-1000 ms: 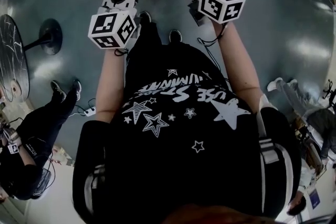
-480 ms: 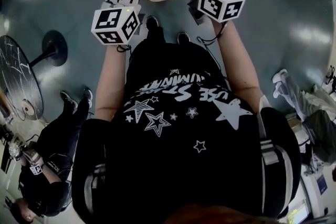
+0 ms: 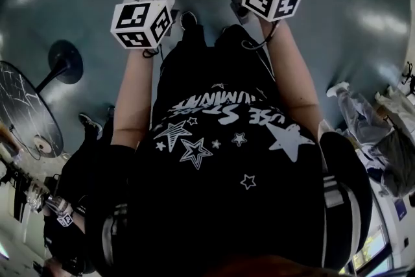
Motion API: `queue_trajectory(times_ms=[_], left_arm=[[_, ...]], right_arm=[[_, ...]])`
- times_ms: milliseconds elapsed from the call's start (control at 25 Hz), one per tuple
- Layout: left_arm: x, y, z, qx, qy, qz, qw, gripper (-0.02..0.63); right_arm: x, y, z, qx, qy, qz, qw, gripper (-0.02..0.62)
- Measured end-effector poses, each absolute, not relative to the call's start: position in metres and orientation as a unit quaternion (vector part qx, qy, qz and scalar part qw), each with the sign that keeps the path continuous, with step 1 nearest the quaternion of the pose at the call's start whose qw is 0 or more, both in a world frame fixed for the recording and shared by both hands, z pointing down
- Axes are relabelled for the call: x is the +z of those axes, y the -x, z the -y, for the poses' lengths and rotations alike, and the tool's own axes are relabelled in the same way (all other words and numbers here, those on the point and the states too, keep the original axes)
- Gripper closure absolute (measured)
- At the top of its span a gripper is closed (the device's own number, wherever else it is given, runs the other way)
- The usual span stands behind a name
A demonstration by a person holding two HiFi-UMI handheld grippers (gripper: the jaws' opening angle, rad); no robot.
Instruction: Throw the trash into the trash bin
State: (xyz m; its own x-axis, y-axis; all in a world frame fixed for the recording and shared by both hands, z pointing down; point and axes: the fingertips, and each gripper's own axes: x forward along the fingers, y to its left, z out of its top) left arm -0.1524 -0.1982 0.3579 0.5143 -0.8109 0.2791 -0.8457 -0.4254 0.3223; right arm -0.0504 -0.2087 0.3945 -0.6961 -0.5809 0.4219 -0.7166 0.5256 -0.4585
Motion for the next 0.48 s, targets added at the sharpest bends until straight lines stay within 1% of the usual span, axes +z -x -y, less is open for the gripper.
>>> queue_trajectory(times_ms=[480], left_arm=[[0.402, 0.133, 0.221, 0.070, -0.822, 0.513, 0.237, 0.595]], right_arm=[[0.434, 0.024, 0.239, 0.327, -0.358, 0.866, 0.121, 0.272]])
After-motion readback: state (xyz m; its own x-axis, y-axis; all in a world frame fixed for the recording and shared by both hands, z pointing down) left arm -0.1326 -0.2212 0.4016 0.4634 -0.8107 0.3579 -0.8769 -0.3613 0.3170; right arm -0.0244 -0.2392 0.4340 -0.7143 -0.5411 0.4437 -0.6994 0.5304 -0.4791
